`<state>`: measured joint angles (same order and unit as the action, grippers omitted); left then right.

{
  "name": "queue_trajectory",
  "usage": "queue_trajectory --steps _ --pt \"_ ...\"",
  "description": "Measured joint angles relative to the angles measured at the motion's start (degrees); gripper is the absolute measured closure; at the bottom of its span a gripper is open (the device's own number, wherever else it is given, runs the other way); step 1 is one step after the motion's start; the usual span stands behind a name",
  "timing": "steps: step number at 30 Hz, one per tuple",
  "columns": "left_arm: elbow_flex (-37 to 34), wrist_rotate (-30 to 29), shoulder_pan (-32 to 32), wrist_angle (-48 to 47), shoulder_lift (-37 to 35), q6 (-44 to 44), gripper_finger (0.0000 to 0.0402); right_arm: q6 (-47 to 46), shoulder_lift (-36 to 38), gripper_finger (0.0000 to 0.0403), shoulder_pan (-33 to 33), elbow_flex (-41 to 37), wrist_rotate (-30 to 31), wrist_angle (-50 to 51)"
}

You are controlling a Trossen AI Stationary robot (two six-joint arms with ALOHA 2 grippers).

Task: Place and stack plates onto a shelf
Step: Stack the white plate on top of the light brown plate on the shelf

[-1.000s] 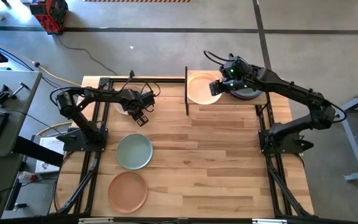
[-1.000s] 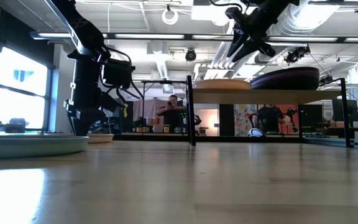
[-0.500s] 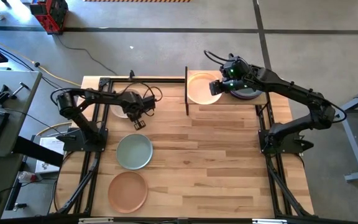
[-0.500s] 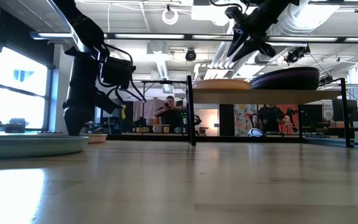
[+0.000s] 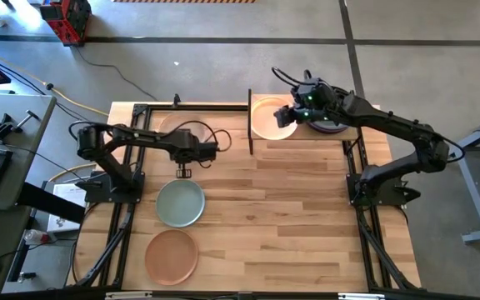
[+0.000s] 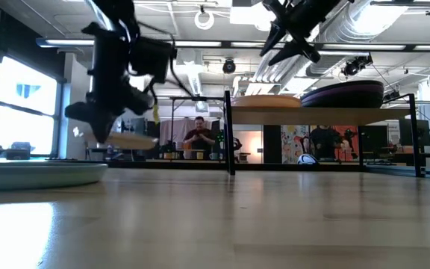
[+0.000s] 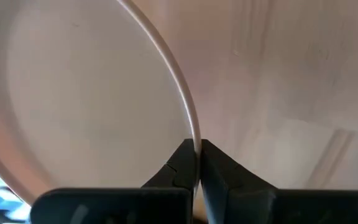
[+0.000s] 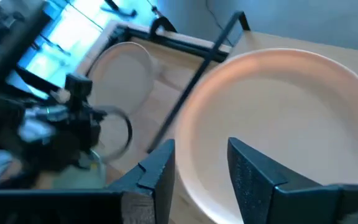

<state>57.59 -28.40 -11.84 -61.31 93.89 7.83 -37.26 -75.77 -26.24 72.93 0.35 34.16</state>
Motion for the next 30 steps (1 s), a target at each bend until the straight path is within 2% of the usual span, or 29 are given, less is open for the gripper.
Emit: queue_trajectory --steps 6,12,20,30 --pt "8.15 -10.42 6.36 -4.58 -0.04 9.29 0.04 1.25 0.0 0.0274 1.76 0.0 0.37 -5.73" --pt "15.46 -18.79 10.8 -4.21 -0.04 17.45 0.04 6.58 0.0 0.0274 2.3 0.0 4.01 -12.3" --pt "21.77 -20.21 13.22 -1.73 -0.04 28.51 0.04 11.64 -0.02 0.0274 2.2 0.0 4.1 -16.35" --pt "22.74 -23.65 13.93 4.92 -0.09 43.77 0.04 3.73 -0.02 0.0274 2.69 0.0 3.59 -10.72"
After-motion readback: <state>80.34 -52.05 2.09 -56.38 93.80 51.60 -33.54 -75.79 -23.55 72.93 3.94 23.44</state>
